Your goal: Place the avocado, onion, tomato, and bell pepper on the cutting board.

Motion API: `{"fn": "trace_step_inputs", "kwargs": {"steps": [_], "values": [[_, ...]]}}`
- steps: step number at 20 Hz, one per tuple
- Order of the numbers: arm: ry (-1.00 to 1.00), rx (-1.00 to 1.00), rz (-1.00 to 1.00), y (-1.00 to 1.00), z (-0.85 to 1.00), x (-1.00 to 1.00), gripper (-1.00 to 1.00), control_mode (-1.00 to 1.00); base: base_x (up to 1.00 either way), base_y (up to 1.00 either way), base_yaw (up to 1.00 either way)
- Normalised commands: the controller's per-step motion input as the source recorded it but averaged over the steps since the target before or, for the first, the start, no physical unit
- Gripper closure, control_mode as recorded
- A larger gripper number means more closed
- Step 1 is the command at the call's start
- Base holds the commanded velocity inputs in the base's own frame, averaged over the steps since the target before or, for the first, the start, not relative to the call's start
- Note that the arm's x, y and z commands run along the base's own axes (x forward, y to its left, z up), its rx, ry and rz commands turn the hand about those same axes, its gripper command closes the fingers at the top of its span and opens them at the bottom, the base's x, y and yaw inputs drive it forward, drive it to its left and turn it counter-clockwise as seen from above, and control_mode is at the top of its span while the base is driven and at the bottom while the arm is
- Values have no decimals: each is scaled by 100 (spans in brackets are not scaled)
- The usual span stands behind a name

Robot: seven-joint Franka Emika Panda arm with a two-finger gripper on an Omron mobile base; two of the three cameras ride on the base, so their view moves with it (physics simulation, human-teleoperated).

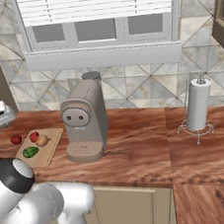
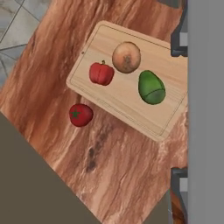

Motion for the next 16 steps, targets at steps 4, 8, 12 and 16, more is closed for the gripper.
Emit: {"fn": "trace_step_inputs", "kwargs": {"steps": [4, 8, 12, 16], "values": [[2, -2, 5, 4, -10, 30, -100, -100, 0, 0, 0], [1, 0, 3, 5, -11, 30, -100, -100, 0, 0, 0], [0, 0, 0, 12, -10, 9, -100, -100, 0, 0, 0], [0, -2, 0, 21, -12, 1, -100, -100, 0, 0, 0]]}}
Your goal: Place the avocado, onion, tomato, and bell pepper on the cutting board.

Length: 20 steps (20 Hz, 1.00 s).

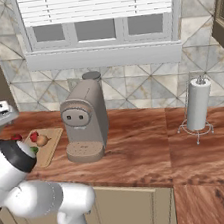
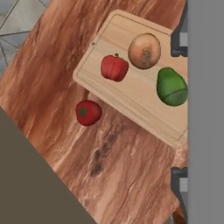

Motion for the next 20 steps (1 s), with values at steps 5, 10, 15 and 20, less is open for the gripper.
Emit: {"fn": "trace_step_inputs", "kwargs": {"steps": [5, 10, 15, 20], "values": [[0, -2, 0, 11, -14, 17, -100, -100, 0, 0, 0], [0, -4, 0, 9, -23, 30, -100, -100, 0, 0, 0], [0, -2, 1, 16, -18, 15, -100, -100, 0, 0, 0], [0, 0, 1, 19, -16, 16, -100, -100, 0, 0, 0]]}}
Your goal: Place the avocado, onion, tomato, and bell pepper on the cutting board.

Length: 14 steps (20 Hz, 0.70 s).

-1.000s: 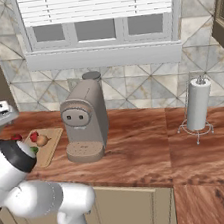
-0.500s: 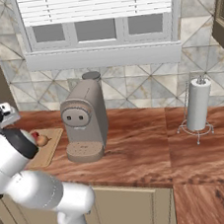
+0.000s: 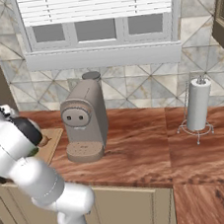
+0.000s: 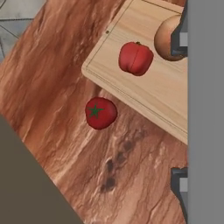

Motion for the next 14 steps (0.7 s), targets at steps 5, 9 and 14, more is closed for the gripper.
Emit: {"fn": "trace_step_inputs", "kwargs": {"steps": [5, 9, 14], "values": [[0, -1, 2, 11, -23, 27, -100, -100, 0, 0, 0], [1, -2, 2, 11, -25, 18, -100, -100, 0, 0, 0], [1, -3, 1, 9, -23, 5, -100, -100, 0, 0, 0]]}}
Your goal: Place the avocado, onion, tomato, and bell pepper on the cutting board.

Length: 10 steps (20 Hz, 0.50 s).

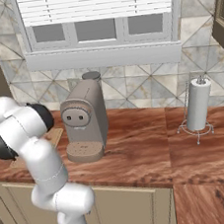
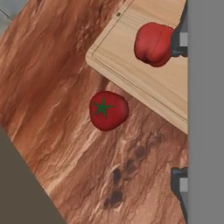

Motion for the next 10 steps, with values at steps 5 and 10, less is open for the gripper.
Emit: {"fn": "trace_step_inputs", "kwargs": {"steps": [5, 10], "values": [[2, -2, 0, 7, -18, 9, -100, -100, 0, 0, 0], [2, -3, 0, 8, -15, 14, -100, -100, 0, 0, 0]]}}
